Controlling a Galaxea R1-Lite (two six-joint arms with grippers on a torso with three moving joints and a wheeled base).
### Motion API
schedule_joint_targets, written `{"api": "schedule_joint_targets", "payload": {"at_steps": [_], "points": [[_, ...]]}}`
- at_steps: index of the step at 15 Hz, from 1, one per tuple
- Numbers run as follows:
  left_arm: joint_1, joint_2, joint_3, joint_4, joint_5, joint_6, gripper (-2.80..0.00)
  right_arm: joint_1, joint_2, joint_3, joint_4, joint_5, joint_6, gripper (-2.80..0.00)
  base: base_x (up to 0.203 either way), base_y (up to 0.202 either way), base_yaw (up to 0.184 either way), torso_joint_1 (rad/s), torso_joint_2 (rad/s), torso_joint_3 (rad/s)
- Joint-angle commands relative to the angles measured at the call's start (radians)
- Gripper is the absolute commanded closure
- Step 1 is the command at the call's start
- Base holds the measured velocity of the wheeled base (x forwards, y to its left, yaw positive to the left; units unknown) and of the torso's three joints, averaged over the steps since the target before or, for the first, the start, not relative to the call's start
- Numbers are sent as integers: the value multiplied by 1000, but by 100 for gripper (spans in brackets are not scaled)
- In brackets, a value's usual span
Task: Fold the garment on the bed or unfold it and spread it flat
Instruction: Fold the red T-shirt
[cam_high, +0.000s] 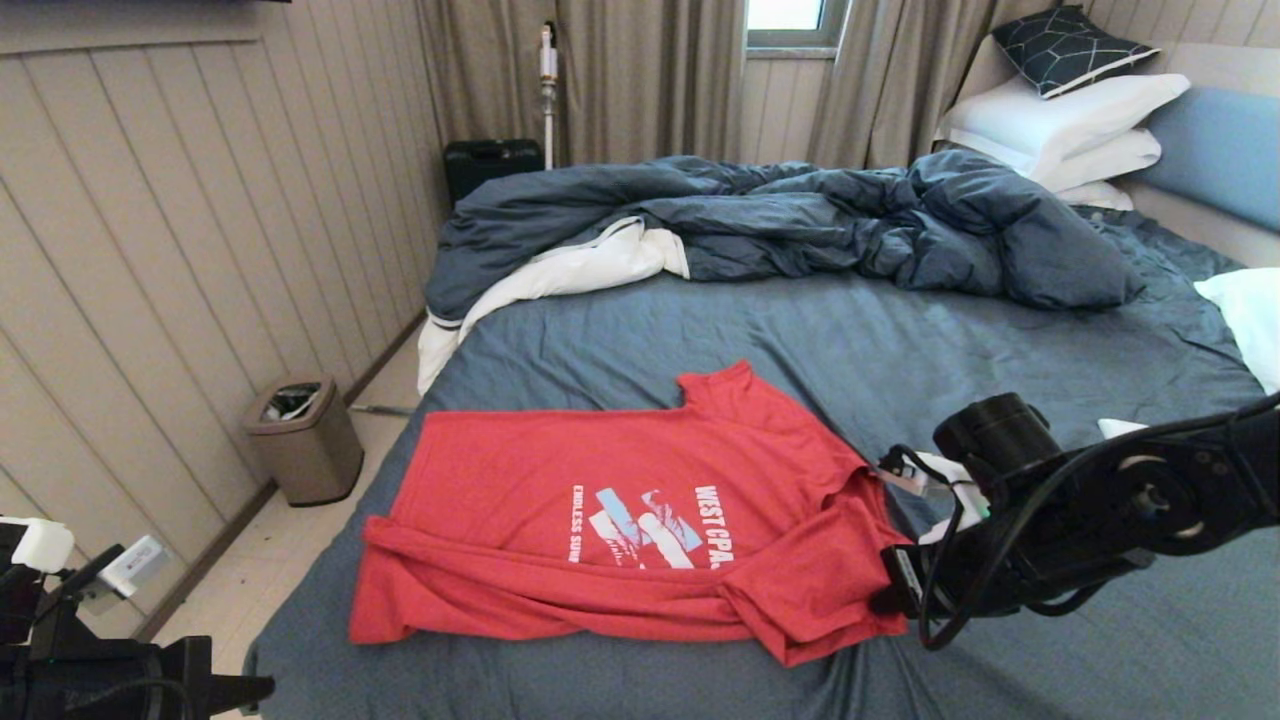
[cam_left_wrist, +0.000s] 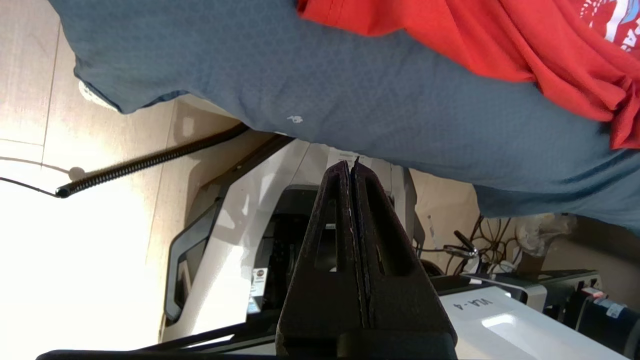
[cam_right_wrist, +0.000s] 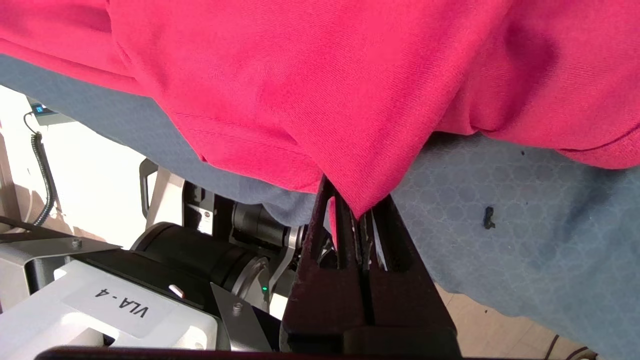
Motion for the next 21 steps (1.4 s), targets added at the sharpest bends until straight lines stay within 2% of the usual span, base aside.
{"api": "schedule_joint_targets", "payload": {"at_steps": [1,11,13,14,15,21], "points": [[1,2,0,0,-3,-2,0,0,16,3,0,2,0,0,0,0,0,0,0,0],[1,6,0,0,-3,0,0,36,-6,43,0,2,2,0,0,0,0,0,0,0],[1,7,0,0,-3,0,0,36,-5,52,-2,-21,1,0,0,0,0,0,0,0],[1,7,-1,0,-3,-2,0,38,-1,63,-8,-73,-3,-280,0,0,0,0,0,0],[1,8,-3,0,-3,-2,0,38,13,68,-16,-110,-9,-280,0,0,0,0,0,0],[1,24,-3,0,-1,0,0,37,2,64,-11,-107,5,-280,0,0,0,0,0,0]]}}
